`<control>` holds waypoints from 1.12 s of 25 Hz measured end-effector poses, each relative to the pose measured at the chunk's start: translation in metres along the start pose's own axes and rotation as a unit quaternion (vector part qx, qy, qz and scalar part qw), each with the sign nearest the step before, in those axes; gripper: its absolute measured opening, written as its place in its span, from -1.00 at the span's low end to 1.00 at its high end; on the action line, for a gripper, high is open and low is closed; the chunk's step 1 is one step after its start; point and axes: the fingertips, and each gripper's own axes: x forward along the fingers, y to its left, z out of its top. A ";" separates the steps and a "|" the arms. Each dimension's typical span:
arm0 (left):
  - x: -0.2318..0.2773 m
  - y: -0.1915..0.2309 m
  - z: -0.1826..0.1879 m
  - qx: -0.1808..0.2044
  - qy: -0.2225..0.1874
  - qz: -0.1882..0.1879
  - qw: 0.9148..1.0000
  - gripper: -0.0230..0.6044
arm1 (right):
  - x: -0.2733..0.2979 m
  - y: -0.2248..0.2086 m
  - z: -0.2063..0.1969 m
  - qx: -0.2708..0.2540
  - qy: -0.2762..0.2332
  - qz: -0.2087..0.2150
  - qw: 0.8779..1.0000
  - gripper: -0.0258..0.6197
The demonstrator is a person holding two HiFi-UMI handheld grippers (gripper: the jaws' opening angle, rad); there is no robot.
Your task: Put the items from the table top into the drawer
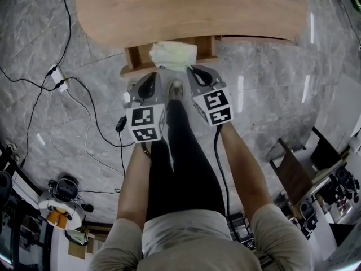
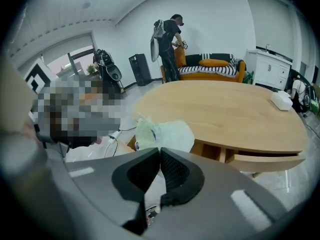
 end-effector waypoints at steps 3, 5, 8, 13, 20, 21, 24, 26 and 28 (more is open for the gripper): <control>0.002 0.001 -0.002 0.000 0.002 0.001 1.000 -0.87 | 0.015 -0.005 -0.007 0.003 0.014 0.006 1.000 -0.89; 0.005 0.003 -0.003 0.000 0.004 0.002 1.000 -0.87 | 0.025 -0.010 -0.010 0.004 0.024 0.009 1.000 -0.89; 0.006 0.007 -0.005 -0.002 0.005 0.006 1.000 -0.87 | 0.038 -0.018 -0.013 0.000 0.036 0.009 0.999 -0.89; 0.008 0.012 -0.011 -0.008 0.016 0.010 1.000 -0.87 | 0.057 -0.027 -0.020 -0.003 0.058 0.005 0.998 -0.89; 0.017 0.016 -0.012 0.007 0.024 0.008 1.000 -0.87 | 0.082 -0.042 -0.037 0.026 0.082 -0.006 0.996 -0.89; 0.019 0.016 -0.012 0.009 0.025 0.007 1.000 -0.87 | 0.084 -0.044 -0.039 0.030 0.086 -0.008 0.996 -0.89; 0.025 0.018 -0.010 0.010 0.028 0.005 1.000 -0.87 | 0.092 -0.049 -0.042 0.029 0.094 -0.017 0.995 -0.89; 0.030 0.020 -0.010 0.010 0.032 0.003 0.999 -0.87 | 0.096 -0.053 -0.042 0.028 0.093 -0.027 0.995 -0.89; 0.033 0.022 -0.008 0.007 0.033 0.003 0.999 -0.87 | 0.101 -0.057 -0.040 0.033 0.093 -0.036 0.994 -0.89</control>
